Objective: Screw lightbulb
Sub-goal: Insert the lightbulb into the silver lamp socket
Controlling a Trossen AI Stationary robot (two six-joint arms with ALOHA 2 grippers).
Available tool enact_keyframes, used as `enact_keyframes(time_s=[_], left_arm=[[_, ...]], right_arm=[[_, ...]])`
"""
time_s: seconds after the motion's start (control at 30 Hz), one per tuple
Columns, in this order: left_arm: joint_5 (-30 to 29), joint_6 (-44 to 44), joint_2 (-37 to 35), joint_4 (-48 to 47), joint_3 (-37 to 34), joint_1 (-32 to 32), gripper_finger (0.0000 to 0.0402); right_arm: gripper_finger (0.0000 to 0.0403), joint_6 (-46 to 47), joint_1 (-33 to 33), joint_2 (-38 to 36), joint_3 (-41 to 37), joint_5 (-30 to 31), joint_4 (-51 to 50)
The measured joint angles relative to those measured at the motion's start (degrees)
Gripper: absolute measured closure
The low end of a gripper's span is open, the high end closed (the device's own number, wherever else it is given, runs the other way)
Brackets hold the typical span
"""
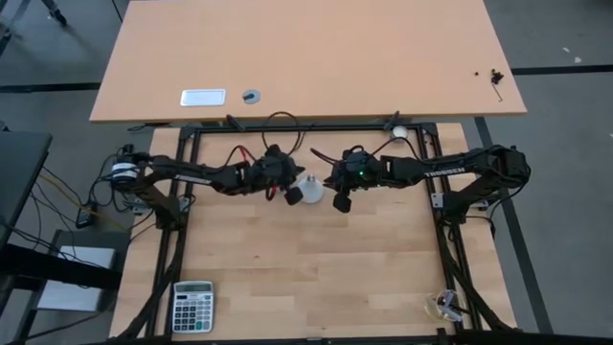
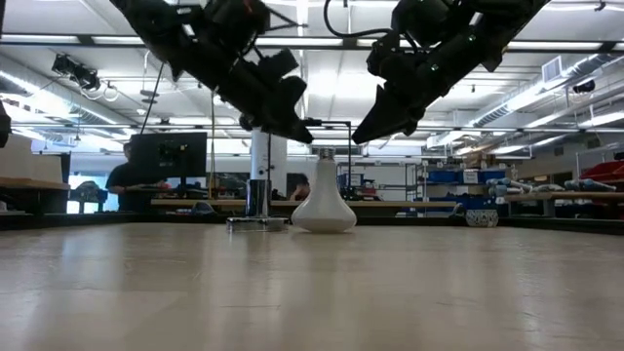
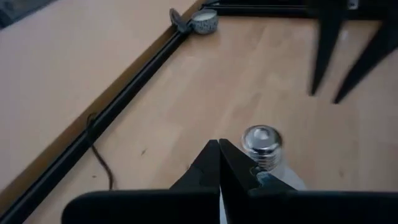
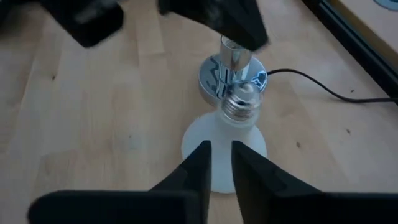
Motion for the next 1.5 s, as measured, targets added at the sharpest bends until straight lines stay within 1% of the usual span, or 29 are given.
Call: enact_keyframes(time_s=[0.07,0.13,0.23,0.3,0.4,0.47,0.53,0.73,0.83,0.97,1.13,1.33,1.5], left_arm=[[4.05,0.02,1.76,1.14,-0.02,1.20,0.0402],[8.21,1.11,3.82,4.28,-0.04,1.75,0.0402],[11.43,3.00,5.67,7.50,-0.03,1.84,0.0402],[13.55,3.24,5.89,8.09,-0.04,1.61,0.0402],[16.68,3.30,5.89,8.77,-0.02,0.38,0.0402],[18.53,3.34,5.89,8.66,-0.02,-0.73,0.0402],[19.28,3.48,5.92,8.63,-0.02,-1.96,0.0402],[19.55,4.53,6.09,8.19,-0.04,-5.61,0.0402],[18.79,4.53,6.09,8.16,-0.04,-6.59,0.0402],[18.21,4.53,6.09,8.09,-0.04,-7.35,0.0402],[16.38,3.85,5.98,6.48,-0.02,-7.48,0.0402],[14.54,0.32,5.87,0.74,-0.04,-8.08,0.0402],[13.93,-0.98,5.87,-2.95,-0.04,-9.77,0.0402]], right_arm=[[0.0359,0.02,0.00,0.00,0.00,0.00,-0.05],[0.0378,0.06,0.02,0.00,0.00,0.00,-0.06],[0.0395,0.18,0.12,0.00,0.00,-0.01,-0.18],[0.0395,0.75,0.33,0.00,0.00,-1.37,-0.45],[0.0384,3.03,1.28,0.00,0.00,-5.76,-0.98],[0.0379,4.13,2.63,0.00,-0.07,-6.23,-1.56],[0.0379,4.81,4.12,0.00,-0.57,-5.03,-1.23],[0.0389,9.16,7.38,0.02,-1.18,-1.52,-1.28],[0.0383,12.31,8.48,0.02,-1.18,-1.46,-1.97],[0.0369,16.22,9.64,0.02,-1.20,-1.40,-5.54],[0.0366,18.29,10.73,0.02,-1.20,0.04,-9.91],[0.0376,19.71,12.38,0.02,-1.20,0.02,-12.87],[0.0380,21.35,15.11,-0.21,-1.22,-4.38,-13.18]])
